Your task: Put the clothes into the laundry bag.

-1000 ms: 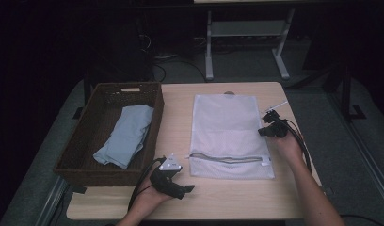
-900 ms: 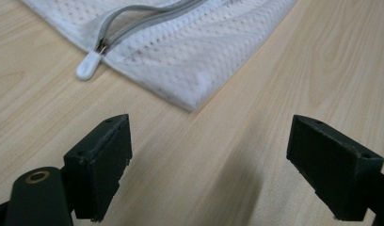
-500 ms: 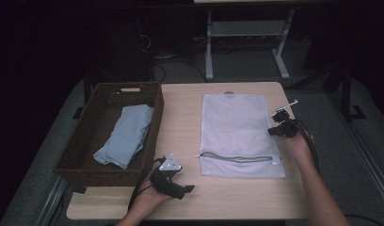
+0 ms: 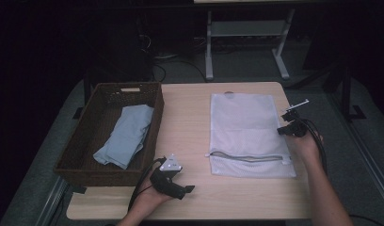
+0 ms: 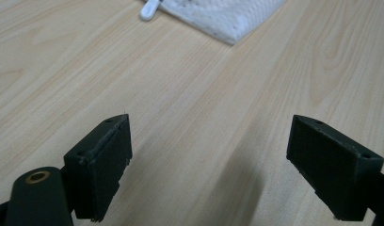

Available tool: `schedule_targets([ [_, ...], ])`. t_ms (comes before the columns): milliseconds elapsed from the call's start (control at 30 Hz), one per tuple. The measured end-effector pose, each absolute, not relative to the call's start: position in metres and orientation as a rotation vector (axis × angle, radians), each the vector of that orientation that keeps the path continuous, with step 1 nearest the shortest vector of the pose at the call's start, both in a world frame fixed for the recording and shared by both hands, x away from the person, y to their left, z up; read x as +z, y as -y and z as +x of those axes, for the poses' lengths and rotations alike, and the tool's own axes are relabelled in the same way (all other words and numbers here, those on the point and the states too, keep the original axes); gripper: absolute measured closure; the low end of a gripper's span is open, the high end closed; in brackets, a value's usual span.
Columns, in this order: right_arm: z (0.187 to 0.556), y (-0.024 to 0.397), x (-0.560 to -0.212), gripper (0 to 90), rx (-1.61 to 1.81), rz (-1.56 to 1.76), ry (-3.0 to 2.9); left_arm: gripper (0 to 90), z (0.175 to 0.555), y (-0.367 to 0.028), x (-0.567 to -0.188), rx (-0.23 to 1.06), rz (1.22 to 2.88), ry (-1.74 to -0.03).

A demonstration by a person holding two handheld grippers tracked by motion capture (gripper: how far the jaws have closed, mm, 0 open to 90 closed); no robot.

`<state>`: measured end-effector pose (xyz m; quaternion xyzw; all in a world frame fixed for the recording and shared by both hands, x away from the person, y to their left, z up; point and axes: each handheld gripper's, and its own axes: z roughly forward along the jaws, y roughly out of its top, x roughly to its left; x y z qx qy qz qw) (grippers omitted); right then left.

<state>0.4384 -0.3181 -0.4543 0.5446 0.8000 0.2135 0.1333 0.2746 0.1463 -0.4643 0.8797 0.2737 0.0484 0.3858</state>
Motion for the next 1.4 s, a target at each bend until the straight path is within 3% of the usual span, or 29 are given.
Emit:
schedule_targets([
  [1133,0.433,0.383,-0.456,89.4,0.576,1.713,-2.148,14.1,0.275,-0.145,-0.465,0.114,2.239,-0.702],
  [1233,0.432,0.383,-0.453,85.7,0.598,1.701,-2.149,14.1,0.275,-0.145,-0.465,0.112,2.239,-0.703],
  [1333,0.430,0.380,-0.446,69.1,0.683,1.674,-2.171,14.1,0.275,-0.145,-0.465,0.111,2.240,-0.702],
  [1400,0.428,0.378,-0.444,65.3,0.703,1.663,-2.171,14.1,0.275,-0.146,-0.465,0.112,2.238,-0.701],
])
